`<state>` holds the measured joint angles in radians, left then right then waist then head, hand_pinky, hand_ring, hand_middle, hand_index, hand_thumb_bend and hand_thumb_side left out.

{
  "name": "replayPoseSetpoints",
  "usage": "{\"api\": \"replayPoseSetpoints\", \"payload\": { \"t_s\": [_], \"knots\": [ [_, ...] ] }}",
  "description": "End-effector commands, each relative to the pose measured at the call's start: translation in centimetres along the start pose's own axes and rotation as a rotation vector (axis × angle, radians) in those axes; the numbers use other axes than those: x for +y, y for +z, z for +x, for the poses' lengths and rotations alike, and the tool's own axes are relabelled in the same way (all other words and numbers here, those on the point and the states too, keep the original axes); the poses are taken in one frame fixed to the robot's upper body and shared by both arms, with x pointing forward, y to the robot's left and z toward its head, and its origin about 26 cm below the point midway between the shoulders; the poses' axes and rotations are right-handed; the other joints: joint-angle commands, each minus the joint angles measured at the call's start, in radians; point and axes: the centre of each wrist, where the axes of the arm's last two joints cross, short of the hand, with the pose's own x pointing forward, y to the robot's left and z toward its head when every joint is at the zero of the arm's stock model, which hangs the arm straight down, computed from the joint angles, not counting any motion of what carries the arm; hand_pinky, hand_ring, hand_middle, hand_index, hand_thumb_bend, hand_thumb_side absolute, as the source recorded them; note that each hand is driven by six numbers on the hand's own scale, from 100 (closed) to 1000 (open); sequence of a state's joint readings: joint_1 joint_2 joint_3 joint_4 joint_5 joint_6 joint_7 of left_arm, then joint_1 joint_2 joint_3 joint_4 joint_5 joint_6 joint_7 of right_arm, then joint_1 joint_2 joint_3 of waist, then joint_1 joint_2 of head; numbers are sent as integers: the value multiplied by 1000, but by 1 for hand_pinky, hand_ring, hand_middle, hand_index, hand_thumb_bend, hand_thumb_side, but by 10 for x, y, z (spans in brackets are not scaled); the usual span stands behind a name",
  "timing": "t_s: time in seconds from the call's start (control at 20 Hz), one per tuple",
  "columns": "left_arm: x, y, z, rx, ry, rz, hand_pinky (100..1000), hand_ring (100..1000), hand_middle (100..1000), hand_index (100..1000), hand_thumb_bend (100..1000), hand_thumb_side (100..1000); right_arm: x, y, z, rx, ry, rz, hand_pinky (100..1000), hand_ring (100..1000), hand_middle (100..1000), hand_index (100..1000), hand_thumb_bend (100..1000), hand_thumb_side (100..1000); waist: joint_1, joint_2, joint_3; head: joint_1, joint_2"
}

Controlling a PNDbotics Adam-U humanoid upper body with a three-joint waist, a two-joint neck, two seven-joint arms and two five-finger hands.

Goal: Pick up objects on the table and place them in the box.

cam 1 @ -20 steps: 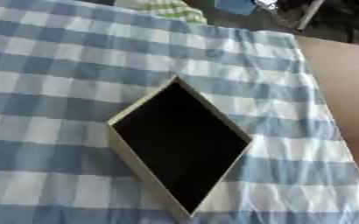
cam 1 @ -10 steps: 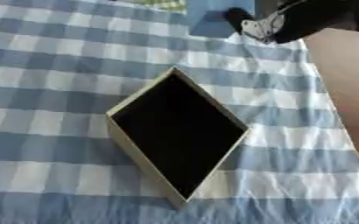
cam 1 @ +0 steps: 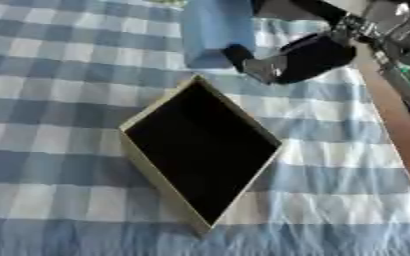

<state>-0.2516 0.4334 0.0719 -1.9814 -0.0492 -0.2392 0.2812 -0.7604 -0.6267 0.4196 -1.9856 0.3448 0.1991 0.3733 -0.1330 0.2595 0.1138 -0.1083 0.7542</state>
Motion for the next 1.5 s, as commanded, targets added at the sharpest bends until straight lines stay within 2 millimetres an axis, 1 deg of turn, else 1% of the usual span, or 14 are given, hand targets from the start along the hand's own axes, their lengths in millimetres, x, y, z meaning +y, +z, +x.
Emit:
{"api": "replayPoseSetpoints", "payload": {
  "t_s": [0.05, 0.25, 0.65, 1.0, 1.15, 1.25, 1.4, 1.5],
  "knots": [
    [5, -5, 6, -28, -22, -2, 608, 709, 677, 749, 329, 569, 5, 1, 3, -15, 26, -12, 674, 616, 302, 610, 100, 220, 7, -14, 0, 4, 9],
    [5, -5, 6, -27, -19, 0, 607, 709, 677, 749, 327, 570, 22, 6, -1, 18, 7, 36, 670, 616, 303, 612, 100, 237, 7, -10, 7, 5, 5],
    [3, -4, 6, -21, -15, 1, 606, 709, 677, 748, 324, 571, 54, 19, -8, 58, -52, 176, 660, 616, 305, 613, 100, 291, 2, -2, 18, 6, 8],
    [2, -5, 6, -19, -9, 0, 606, 709, 677, 748, 324, 571, 72, 22, -5, 65, -89, 266, 653, 613, 304, 610, 100, 316, -2, 1, 25, 3, 5],
    [1, -5, 6, -19, -6, 1, 606, 709, 677, 748, 324, 573, 78, 24, -5, 94, -98, 291, 652, 613, 305, 609, 100, 319, -3, 2, 27, 2, 1],
    [1, -5, 6, -17, -4, 1, 606, 709, 677, 747, 324, 573, 81, 25, -5, 115, -95, 302, 657, 618, 322, 615, 100, 340, -4, 4, 30, 0, -2],
    [0, -6, 6, -16, -2, 3, 606, 709, 677, 747, 324, 573, 83, 25, -4, 136, -82, 315, 666, 628, 347, 634, 100, 344, -3, 6, 32, -3, -5],
    [0, -5, 6, -15, -1, 3, 606, 709, 678, 747, 324, 574, 82, 24, -4, 138, -60, 314, 689, 677, 421, 684, 100, 377, -3, 7, 34, -5, -5]
  ]
}}
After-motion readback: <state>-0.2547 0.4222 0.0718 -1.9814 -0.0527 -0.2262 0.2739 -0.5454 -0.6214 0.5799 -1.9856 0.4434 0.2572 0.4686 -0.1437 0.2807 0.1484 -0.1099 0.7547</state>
